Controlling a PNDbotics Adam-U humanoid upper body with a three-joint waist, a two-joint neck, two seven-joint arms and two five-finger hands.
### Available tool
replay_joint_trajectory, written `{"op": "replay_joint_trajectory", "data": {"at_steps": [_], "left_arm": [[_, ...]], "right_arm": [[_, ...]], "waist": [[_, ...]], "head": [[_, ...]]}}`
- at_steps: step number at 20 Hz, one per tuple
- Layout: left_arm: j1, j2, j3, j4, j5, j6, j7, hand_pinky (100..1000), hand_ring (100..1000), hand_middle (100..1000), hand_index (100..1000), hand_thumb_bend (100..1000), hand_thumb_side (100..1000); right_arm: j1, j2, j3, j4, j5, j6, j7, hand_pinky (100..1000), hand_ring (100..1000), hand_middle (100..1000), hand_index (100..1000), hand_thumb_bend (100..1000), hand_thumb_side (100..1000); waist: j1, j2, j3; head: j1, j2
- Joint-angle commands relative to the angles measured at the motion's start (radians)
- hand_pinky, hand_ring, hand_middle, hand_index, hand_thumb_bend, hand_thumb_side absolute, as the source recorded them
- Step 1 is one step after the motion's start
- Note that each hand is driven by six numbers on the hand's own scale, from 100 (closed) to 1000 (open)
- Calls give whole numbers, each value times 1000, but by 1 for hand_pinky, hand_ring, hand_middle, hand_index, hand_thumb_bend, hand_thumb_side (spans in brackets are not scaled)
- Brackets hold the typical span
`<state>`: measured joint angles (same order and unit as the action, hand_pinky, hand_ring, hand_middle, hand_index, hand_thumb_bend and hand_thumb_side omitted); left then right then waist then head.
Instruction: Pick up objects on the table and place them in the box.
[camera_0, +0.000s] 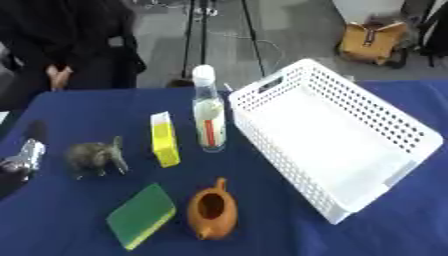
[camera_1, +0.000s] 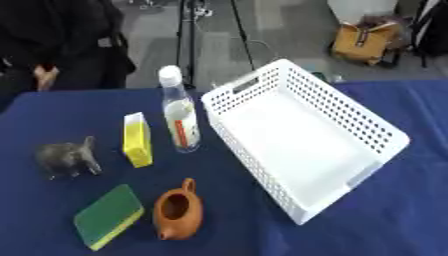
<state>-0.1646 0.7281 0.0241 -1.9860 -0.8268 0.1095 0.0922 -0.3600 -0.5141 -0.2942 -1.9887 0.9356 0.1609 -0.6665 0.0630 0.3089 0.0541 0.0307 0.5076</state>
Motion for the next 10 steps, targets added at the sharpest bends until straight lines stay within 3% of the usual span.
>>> {"op": "replay_joint_trajectory", "data": {"at_steps": [1, 6, 10], "left_arm": [[-5, 85, -16, -14, 21, 11, -134, 1000, 1000, 1000, 1000, 216, 999], [-42, 173, -45, -14, 118, 71, -400, 1000, 1000, 1000, 1000, 248, 953], [-68, 232, -79, -14, 197, 107, -437, 1000, 1000, 1000, 1000, 282, 922]], "right_arm": [[-4, -13, 0, -11, 5, -2, 6, 744, 786, 723, 719, 100, 655], [1, -10, 5, -11, 4, -5, 14, 742, 782, 709, 700, 100, 648], [5, -10, 9, -11, 3, -8, 21, 740, 778, 701, 691, 100, 642]], "waist": [[2, -24, 1], [12, -30, -1], [19, -33, -1]], "head": [[-1, -13], [0, -13], [-3, -12]]}}
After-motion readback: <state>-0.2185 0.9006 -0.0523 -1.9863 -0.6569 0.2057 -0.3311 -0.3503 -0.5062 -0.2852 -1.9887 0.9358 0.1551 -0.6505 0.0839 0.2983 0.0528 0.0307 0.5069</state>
